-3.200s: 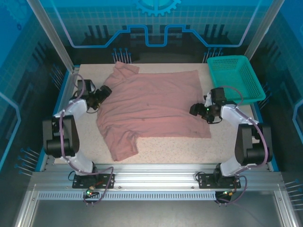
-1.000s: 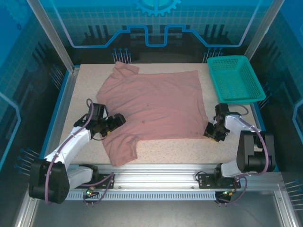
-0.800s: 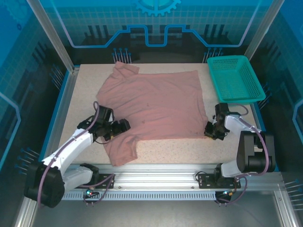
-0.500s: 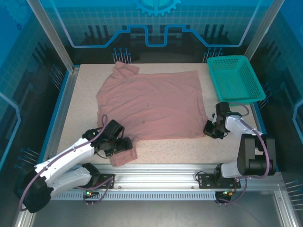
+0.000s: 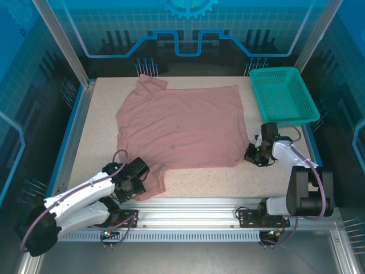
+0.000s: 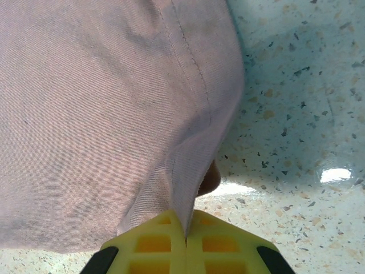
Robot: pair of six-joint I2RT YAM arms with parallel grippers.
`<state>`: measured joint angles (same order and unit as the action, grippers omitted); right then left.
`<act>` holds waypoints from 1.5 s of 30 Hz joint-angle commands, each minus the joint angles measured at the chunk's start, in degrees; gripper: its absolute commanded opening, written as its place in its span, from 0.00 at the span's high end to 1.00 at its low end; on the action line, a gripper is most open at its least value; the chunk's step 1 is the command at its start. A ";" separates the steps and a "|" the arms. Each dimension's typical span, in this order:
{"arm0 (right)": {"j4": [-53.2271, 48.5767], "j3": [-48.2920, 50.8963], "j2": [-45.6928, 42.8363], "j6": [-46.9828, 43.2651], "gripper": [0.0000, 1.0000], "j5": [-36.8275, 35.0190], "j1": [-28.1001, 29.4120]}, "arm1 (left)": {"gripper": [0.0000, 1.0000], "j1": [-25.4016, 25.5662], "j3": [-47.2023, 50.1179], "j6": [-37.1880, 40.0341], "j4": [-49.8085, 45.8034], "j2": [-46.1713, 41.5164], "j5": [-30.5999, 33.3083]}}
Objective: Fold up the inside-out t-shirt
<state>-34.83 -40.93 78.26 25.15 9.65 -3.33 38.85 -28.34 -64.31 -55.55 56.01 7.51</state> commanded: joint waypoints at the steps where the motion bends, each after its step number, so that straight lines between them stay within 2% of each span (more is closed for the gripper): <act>1: -0.07 0.76 -0.65 -0.91 0.97 1.45 -0.40 | 0.45 0.39 -0.12 0.52 2.83 3.16 -1.98; 11: -1.28 0.89 -1.92 -0.81 0.97 -0.95 -0.70 | 0.69 0.36 0.63 2.42 7.27 5.88 -3.87; 20: -1.38 1.60 -1.85 -0.45 0.98 -2.55 -4.81 | 0.99 -1.01 -0.46 1.25 1.52 -2.26 -3.37; 26: -1.56 0.82 -2.54 -0.37 0.98 -2.04 -5.62 | 1.00 -8.45 -3.72 3.24 -3.44 -11.71 -4.66; 30: -1.49 -0.92 -2.59 -0.49 0.97 -0.12 -5.61 | 1.00 -17.17 -7.22 9.19 -2.27 -12.68 -9.17; 39: -0.86 -8.51 2.74 -1.50 0.96 3.44 -5.27 | 1.00 -30.07 -19.03 21.56 6.33 -3.70 -13.35; 45: -0.06 -15.30 7.67 -1.28 0.96 2.28 -4.19 | 1.00 -33.55 -22.89 25.06 13.18 3.79 -15.51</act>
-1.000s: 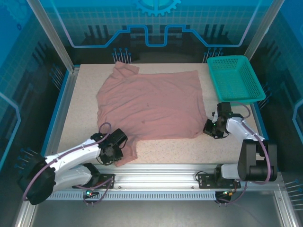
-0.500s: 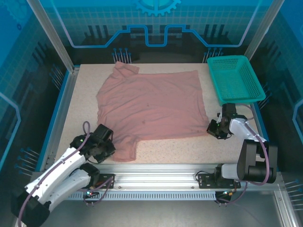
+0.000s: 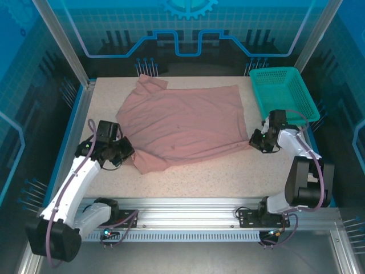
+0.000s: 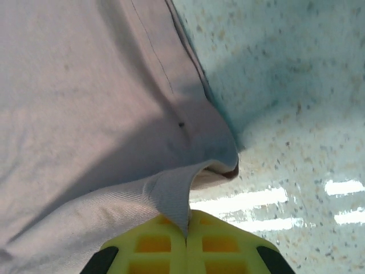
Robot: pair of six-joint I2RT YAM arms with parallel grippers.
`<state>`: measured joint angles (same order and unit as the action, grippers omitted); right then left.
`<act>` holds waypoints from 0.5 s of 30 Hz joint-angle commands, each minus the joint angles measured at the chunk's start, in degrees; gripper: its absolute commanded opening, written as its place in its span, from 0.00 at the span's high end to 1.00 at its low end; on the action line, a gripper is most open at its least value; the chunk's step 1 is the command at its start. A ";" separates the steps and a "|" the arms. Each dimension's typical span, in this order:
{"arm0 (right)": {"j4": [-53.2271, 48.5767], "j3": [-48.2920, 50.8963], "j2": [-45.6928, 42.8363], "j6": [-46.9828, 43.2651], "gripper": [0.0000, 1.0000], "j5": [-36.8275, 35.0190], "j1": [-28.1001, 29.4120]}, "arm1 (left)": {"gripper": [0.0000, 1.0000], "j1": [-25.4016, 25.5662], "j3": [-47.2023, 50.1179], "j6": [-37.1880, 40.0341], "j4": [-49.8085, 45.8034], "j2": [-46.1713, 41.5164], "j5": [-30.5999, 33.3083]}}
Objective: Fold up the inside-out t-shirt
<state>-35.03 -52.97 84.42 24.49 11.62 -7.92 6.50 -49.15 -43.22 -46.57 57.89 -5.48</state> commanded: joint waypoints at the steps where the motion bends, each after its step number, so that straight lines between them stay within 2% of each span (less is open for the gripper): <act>1: -0.01 -4.39 2.67 -0.68 0.95 -0.39 0.86 | 1.00 -1.40 -2.45 3.76 5.89 3.11 -2.57; 7: 0.31 -9.10 8.71 -0.66 0.95 -0.78 2.37 | 1.00 -2.65 -6.94 4.14 12.74 11.11 -2.79; 15: -0.20 -13.65 12.73 -0.90 0.92 0.29 4.25 | 1.00 -7.03 -13.75 5.84 14.64 18.28 -4.19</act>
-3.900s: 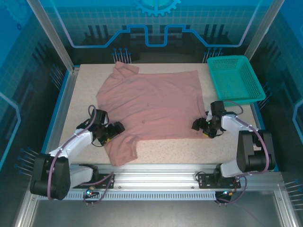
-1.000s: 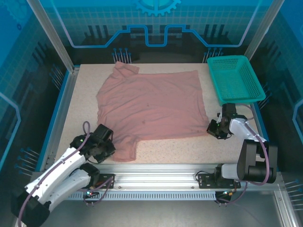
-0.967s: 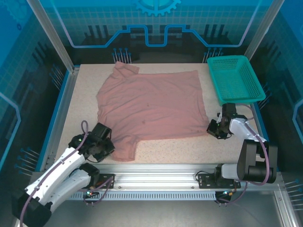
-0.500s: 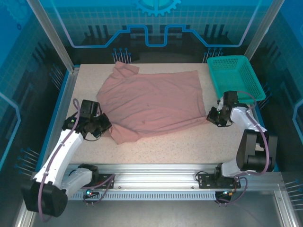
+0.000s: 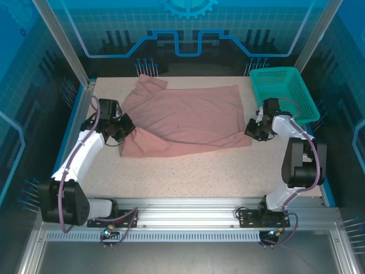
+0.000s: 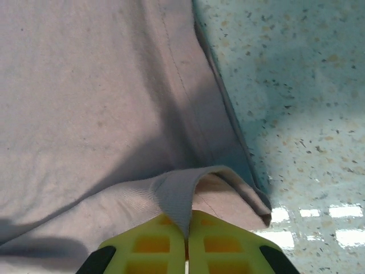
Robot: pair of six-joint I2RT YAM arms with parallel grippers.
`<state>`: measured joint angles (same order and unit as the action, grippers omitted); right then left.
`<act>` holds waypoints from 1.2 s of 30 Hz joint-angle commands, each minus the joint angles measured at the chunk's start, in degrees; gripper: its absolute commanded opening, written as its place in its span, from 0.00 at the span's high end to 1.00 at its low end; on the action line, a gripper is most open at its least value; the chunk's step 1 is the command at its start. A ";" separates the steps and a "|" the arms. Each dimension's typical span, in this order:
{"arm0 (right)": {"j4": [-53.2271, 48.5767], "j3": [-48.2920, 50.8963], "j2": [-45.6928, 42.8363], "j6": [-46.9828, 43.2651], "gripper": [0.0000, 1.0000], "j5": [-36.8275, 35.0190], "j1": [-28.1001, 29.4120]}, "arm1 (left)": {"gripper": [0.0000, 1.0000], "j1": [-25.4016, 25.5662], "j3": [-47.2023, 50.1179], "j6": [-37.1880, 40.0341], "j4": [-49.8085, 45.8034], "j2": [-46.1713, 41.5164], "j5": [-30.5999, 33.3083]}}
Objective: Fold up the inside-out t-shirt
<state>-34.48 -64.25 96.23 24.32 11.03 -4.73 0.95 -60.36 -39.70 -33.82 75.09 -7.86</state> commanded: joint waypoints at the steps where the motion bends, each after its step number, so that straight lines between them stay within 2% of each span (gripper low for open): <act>1: -0.98 -3.06 1.42 -0.82 0.92 0.84 1.25 | 1.00 -2.01 -3.01 2.30 1.94 1.65 -1.89; 22: -2.67 -13.28 11.01 -1.38 0.91 -3.71 2.93 | 1.00 -6.48 -14.06 2.68 5.96 18.06 -3.93; 36: -3.01 -19.84 16.95 -0.59 0.88 -5.64 3.66 | 1.00 -6.93 -23.40 2.37 7.04 30.65 -6.12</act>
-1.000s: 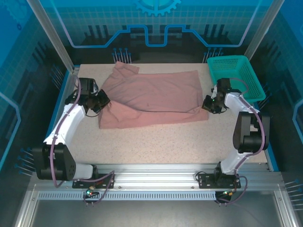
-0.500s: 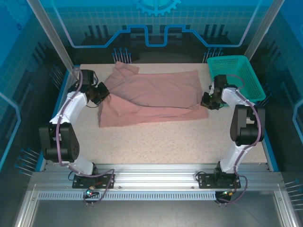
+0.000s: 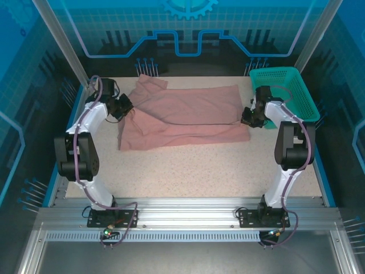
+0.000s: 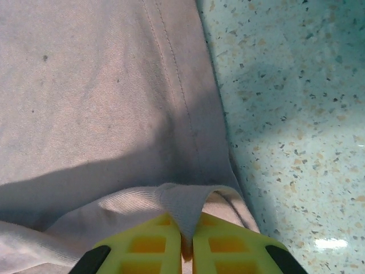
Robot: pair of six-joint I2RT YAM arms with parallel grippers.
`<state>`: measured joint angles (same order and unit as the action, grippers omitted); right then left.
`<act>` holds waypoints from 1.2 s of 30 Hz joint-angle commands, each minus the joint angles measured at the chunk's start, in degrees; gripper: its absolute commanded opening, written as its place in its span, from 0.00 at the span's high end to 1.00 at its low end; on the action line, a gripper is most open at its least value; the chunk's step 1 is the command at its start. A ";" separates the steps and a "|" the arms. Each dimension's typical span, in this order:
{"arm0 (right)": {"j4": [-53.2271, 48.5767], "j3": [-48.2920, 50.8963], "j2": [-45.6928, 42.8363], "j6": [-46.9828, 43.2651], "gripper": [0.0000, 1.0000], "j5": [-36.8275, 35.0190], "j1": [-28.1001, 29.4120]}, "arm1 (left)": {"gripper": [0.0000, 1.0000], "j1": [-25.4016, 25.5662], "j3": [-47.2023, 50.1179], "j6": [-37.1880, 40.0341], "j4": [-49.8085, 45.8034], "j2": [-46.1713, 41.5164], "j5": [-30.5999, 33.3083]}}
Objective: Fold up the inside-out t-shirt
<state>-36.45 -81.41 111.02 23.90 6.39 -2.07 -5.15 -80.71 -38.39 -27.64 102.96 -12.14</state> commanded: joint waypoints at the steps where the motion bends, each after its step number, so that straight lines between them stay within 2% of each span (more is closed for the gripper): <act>1: -1.00 -3.47 2.79 0.00 0.87 -1.32 1.13 | 1.00 -0.82 -3.84 0.86 1.12 3.80 -1.88; 6: -1.32 -9.95 7.51 -0.16 0.78 -2.38 1.38 | 0.99 -1.26 -9.44 1.02 0.74 11.32 -0.77; 10: -1.78 -12.33 7.65 -0.99 0.71 -2.19 1.60 | 0.96 -1.58 -13.56 0.77 0.90 16.14 -1.42; 17: 2.58 -1.36 -1.82 -2.91 0.64 0.05 3.90 | 0.95 -3.10 -15.52 0.94 1.45 18.40 0.36; 20: 3.77 1.37 -2.11 -2.73 0.63 1.90 5.13 | 0.94 -3.60 -15.49 1.25 1.32 18.68 0.68; 21: 4.01 1.71 -1.38 -2.72 0.62 2.57 5.29 | 0.89 -3.64 -15.54 1.41 1.11 18.76 1.01; 23: 4.45 1.72 0.50 -2.81 0.62 3.27 5.32 | 0.73 -3.72 -15.38 2.00 0.37 18.60 2.31; 27: 3.68 -1.35 4.13 -3.95 0.63 2.15 5.10 | 0.57 -3.85 -13.07 2.60 0.73 15.80 5.30; 32: 3.92 -1.84 4.13 -3.64 0.63 2.72 5.14 | 0.45 -1.13 0.75 -0.10 8.88 5.50 1.99; 36: 3.75 -1.66 3.85 -3.69 0.63 2.91 5.39 | 0.42 2.94 7.55 0.22 10.58 2.25 0.78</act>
<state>-32.49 -82.00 115.39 20.88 8.03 3.22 -5.06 -75.88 -37.56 -20.43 107.63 -9.08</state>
